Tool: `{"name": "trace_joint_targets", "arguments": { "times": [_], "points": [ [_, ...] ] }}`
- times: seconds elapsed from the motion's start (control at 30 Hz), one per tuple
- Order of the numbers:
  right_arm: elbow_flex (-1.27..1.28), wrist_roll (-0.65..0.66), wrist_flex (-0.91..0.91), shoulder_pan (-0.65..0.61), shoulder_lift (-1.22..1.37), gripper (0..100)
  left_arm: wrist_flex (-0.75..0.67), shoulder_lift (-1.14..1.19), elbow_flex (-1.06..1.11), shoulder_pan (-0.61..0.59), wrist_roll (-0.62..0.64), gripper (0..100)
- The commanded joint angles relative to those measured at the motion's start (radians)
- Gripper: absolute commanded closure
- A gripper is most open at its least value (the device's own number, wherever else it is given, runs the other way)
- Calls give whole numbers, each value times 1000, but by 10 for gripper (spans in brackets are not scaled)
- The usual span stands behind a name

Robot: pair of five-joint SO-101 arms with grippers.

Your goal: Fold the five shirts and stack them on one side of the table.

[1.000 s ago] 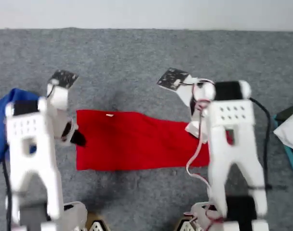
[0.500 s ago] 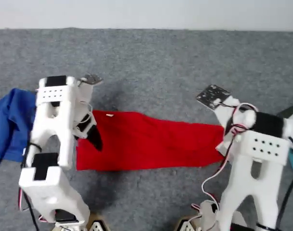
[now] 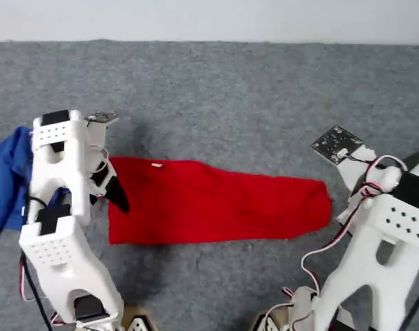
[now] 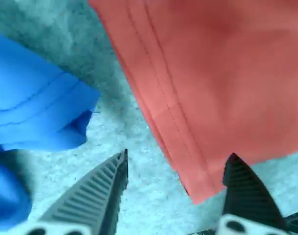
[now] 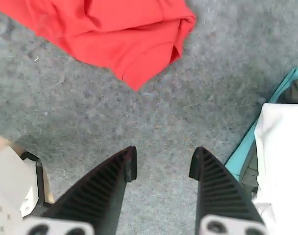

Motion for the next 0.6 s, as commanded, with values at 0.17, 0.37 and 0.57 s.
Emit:
{"name": "trace_joint_targets", "arguments": {
  "times": [0.17,0.37,0.57],
  "points": [
    [-5,12,-12,16,-24,805,34,98,-38,94,12,725],
    [-5,12,-12,18,-25,805,34,287,-186,94,12,906],
    [-6,12,-12,18,-25,805,34,361,-206,74,12,880]
  ]
}}
